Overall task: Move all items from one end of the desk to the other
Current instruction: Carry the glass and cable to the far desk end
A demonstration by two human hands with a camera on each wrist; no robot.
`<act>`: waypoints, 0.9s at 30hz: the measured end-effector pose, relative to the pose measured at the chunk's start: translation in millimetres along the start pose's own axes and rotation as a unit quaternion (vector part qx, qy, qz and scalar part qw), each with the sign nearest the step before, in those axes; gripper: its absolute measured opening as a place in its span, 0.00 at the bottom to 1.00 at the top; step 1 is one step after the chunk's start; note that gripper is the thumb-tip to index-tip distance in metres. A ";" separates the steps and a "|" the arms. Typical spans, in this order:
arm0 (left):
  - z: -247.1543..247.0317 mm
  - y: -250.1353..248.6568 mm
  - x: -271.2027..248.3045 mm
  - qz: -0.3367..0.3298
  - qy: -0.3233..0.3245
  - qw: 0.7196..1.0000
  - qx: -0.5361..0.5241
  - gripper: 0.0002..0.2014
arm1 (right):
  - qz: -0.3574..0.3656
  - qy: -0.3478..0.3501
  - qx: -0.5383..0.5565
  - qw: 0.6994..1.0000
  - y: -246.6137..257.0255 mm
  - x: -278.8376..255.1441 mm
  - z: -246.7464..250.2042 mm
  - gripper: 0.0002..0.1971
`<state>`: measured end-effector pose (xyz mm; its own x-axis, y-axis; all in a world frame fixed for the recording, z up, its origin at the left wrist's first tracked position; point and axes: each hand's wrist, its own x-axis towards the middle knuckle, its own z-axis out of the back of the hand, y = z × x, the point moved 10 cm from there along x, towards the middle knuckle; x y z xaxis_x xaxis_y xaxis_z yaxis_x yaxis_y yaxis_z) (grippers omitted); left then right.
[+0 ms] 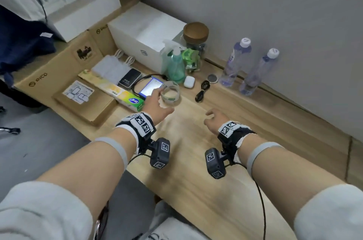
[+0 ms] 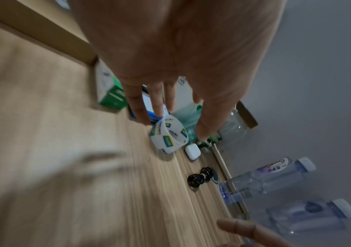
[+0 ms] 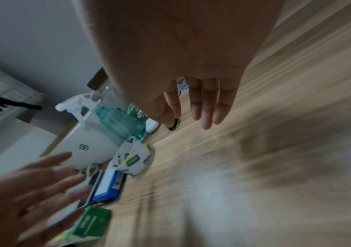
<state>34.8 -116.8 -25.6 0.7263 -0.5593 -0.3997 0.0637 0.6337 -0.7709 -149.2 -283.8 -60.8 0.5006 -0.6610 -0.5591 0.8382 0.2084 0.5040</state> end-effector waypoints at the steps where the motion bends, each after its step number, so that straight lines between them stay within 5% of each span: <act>1: -3.0 -1.5 14.1 -0.006 0.007 1.000 0.006 0.46 | 0.002 -0.014 -0.012 1.000 3.5 7.3 2.7 0.18; 11: -36.0 -4.0 102.4 -0.076 0.014 0.974 0.213 0.46 | 0.032 -0.028 -0.112 0.993 39.1 91.1 -10.0 0.34; 15: -43.9 -4.3 115.0 -0.107 -0.006 0.957 0.268 0.40 | 0.047 -0.041 -0.211 0.976 49.6 110.9 -17.5 0.32; 21: -55.2 -11.5 108.3 -0.119 0.009 0.954 0.276 0.33 | 0.081 -0.062 -0.268 0.958 37.6 98.5 -18.9 0.28; 27: -72.3 -1.6 76.4 -0.105 0.047 0.956 0.271 0.32 | -0.009 -0.039 -0.199 0.979 -16.7 62.0 -8.5 0.31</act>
<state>40.7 -199.3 -90.8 0.5952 -0.7337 -0.3277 0.5649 0.6721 -0.4788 -130.3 -322.1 -109.4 0.4805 -0.7166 -0.5056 0.8722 0.4508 0.1899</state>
